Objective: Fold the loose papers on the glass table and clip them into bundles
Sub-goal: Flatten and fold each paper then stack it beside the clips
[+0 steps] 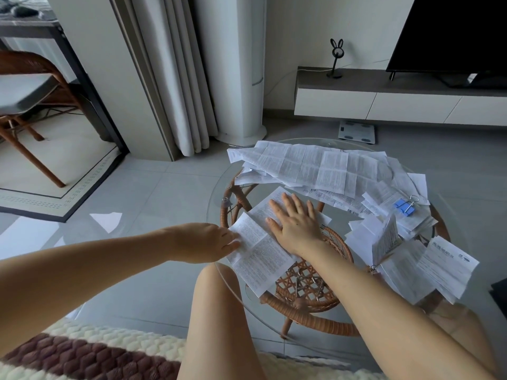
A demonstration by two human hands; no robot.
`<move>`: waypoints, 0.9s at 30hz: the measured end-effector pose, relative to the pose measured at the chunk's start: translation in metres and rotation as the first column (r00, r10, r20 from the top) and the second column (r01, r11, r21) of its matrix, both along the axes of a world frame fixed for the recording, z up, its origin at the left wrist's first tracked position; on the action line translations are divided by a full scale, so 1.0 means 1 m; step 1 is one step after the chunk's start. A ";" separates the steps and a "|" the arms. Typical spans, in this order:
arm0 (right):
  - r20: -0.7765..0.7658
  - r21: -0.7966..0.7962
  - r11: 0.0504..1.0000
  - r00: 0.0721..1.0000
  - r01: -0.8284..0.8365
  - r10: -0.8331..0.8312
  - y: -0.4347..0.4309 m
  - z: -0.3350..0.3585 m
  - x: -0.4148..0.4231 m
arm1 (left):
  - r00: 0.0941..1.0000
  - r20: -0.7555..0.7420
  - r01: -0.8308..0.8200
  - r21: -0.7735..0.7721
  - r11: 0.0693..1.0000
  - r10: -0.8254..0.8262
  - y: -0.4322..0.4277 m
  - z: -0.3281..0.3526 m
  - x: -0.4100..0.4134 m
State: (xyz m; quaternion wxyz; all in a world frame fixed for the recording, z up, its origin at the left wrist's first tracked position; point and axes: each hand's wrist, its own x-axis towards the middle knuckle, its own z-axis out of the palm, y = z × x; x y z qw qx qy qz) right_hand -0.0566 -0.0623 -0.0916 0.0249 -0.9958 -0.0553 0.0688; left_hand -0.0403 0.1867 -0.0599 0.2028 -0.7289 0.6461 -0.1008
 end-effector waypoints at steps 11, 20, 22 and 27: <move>-0.015 -0.010 1.000 1.000 0.004 -0.004 -0.003 0.000 -0.003 | 0.958 -0.258 -0.226 -0.398 0.889 0.129 -0.011 -0.011 -0.028; 0.107 0.177 0.950 0.965 -0.257 0.241 -0.010 0.021 -0.060 | 0.728 -0.591 -0.509 -0.128 0.851 0.347 -0.032 0.016 -0.090; 0.085 0.588 0.789 0.984 -0.178 0.158 -0.019 0.036 -0.094 | 0.662 -0.614 -0.575 -0.049 0.817 0.429 -0.040 0.026 -0.101; -0.264 0.938 0.302 0.916 0.170 0.304 -0.059 0.070 -0.164 | 0.526 -0.747 -0.627 -0.017 0.779 0.407 -0.058 0.046 -0.115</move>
